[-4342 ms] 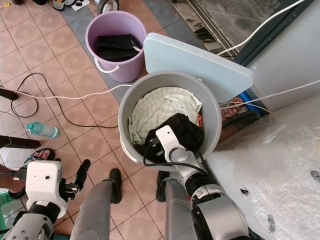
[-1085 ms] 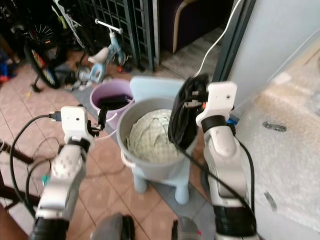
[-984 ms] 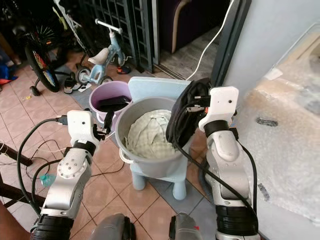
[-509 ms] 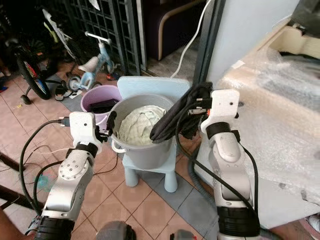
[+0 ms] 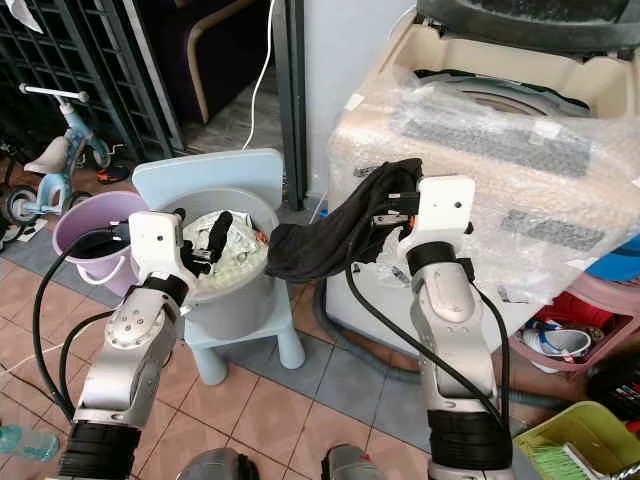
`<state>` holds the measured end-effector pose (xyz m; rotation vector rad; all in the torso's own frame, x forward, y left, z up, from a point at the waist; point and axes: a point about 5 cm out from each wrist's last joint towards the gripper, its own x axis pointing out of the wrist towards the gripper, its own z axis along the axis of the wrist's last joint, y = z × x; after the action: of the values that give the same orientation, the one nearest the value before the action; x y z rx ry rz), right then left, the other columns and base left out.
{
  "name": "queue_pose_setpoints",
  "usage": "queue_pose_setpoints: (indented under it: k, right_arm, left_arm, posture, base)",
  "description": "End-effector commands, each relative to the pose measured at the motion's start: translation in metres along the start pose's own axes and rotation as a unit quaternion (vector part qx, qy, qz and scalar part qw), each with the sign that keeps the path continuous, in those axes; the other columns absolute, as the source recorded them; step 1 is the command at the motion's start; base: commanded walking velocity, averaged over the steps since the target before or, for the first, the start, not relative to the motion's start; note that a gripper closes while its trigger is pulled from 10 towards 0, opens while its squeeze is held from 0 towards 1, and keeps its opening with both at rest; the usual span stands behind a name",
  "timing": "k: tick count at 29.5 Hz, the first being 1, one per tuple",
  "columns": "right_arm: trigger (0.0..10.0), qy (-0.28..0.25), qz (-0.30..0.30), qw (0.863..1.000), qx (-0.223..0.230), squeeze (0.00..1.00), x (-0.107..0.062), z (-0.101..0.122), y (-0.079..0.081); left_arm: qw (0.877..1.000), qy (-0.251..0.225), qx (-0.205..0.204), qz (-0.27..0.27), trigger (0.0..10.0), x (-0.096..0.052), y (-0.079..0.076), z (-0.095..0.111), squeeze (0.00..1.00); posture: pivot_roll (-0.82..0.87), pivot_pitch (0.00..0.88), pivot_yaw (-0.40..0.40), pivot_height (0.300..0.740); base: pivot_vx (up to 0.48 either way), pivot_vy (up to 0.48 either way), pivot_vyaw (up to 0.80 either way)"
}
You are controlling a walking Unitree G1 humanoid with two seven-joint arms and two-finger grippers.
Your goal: Clothes washing
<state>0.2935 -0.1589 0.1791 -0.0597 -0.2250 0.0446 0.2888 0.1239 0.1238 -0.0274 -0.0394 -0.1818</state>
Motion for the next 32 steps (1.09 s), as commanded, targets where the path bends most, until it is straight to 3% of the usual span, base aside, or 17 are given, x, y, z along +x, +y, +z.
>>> queue_pose_setpoints:
  k: [1,7,17,28,32]
  right_arm:
    - [10.0,-0.015,0.001,1.000,-0.002,0.00,0.0029,0.0051,0.0035]
    - [10.0,-0.023,-0.010,1.000,-0.013,0.00,0.0040,0.0070,0.0021]
    - [10.0,-0.030,-0.029,0.999,-0.026,0.00,0.0073,0.0083,-0.0008]
    - [10.0,-0.026,-0.022,0.999,-0.029,0.00,0.0080,0.0046,0.0015]
    - [10.0,-0.038,0.011,0.999,-0.037,0.00,0.0103,0.0075,0.0059]
  left_arm:
    - [1.000,-0.010,-0.004,-0.013,10.0,0.0014,-0.0028,0.0051,0.00]
    - [1.000,-0.017,-0.005,-0.016,10.0,0.0047,-0.0018,0.0089,0.00]
    - [0.999,-0.020,-0.002,-0.029,10.0,0.0042,-0.0026,0.0091,0.00]
    - [1.000,-0.010,-0.003,-0.023,10.0,0.0020,-0.0025,0.0053,0.00]
    - [1.000,-0.015,-0.001,-0.019,10.0,0.0023,-0.0032,0.0072,0.00]
  posture:
    - [-0.06,0.090,0.050,0.740]
    - [-0.06,0.089,0.056,0.740]
    - [-0.05,0.089,0.058,0.740]
    - [-0.05,0.092,0.051,0.740]
    - [-0.05,0.091,0.050,0.740]
  base:
    - [0.000,0.000,-0.80]
    - [0.000,0.000,-0.80]
    - [0.346,0.000,-0.80]
    - [0.120,0.000,-0.80]
    - [0.000,0.000,-0.80]
